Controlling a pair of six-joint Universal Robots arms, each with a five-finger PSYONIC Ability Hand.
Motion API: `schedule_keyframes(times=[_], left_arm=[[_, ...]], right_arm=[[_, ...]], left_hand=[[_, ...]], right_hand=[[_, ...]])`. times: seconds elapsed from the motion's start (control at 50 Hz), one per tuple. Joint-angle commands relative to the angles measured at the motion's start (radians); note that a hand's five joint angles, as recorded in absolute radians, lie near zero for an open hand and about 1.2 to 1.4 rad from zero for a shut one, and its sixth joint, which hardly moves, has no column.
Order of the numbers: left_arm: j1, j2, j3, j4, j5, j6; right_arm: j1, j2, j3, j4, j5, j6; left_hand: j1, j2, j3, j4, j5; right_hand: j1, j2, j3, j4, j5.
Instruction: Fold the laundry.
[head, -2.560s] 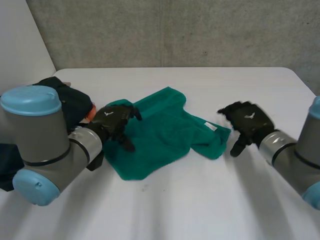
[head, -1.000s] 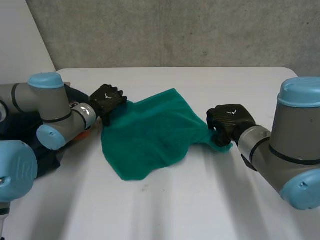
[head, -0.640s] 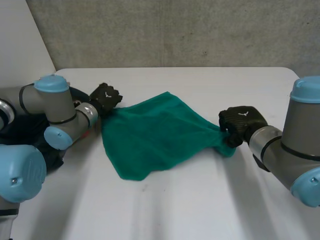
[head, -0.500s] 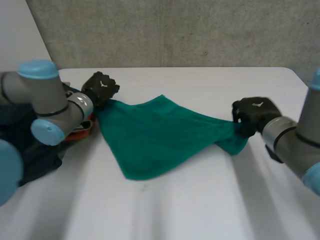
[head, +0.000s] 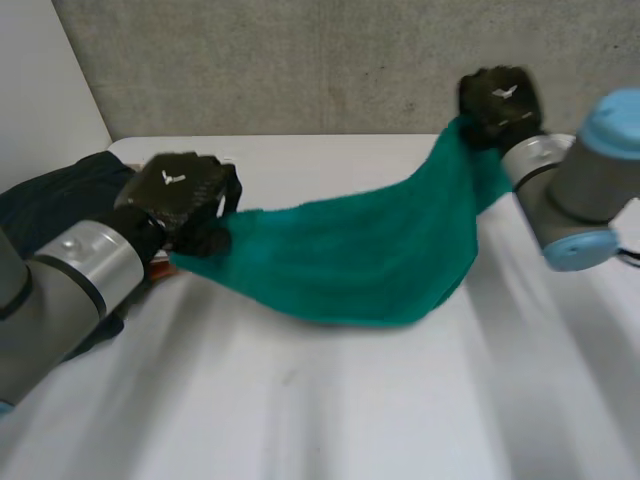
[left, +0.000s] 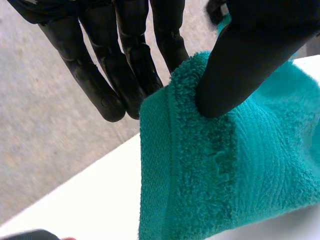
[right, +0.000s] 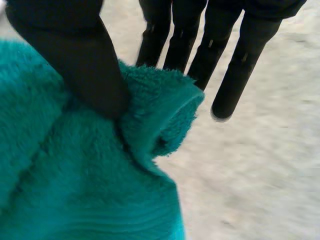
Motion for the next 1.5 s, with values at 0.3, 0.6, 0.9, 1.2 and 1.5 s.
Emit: schedule_keyframes(times=[0.3,0.6,0.9,1.2,1.5], left_arm=[[-0.027,-0.019,0.069,-0.036,-0.102,-0.075],[-0.088,0.019,0.211,-0.091,-0.140,-0.204],[-0.113,0.024,0.257,-0.101,-0.186,-0.209],[0.008,0.004,0.219,-0.091,-0.208,-0.190],[0.050,-0.303,0.210,-0.096,-0.211,-0.230]], right_arm=[[-0.004,-0.317,0.279,0.439,0.173,0.050],[0.081,-0.291,0.634,0.329,0.093,0.148],[0.165,-0.062,0.519,0.013,0.230,0.046],[-0.051,-0.472,0.580,0.245,0.028,0.022],[-0.070,-0.217,0.263,0.534,-0.190,-0.062]], left_hand=[[0.235,0.199,0.210,0.201,0.246],[0.235,0.199,0.210,0.201,0.246],[0.235,0.199,0.210,0.201,0.246],[0.235,0.199,0.210,0.201,0.246],[0.235,0.199,0.210,0.201,0.246]], right_hand=[[-0.615,-0.655,-0.679,-0.694,-0.650],[-0.242,-0.282,-0.306,-0.321,-0.277],[0.329,0.289,0.265,0.250,0.294],[0.606,0.567,0.543,0.528,0.572],[0.606,0.567,0.543,0.528,0.572]])
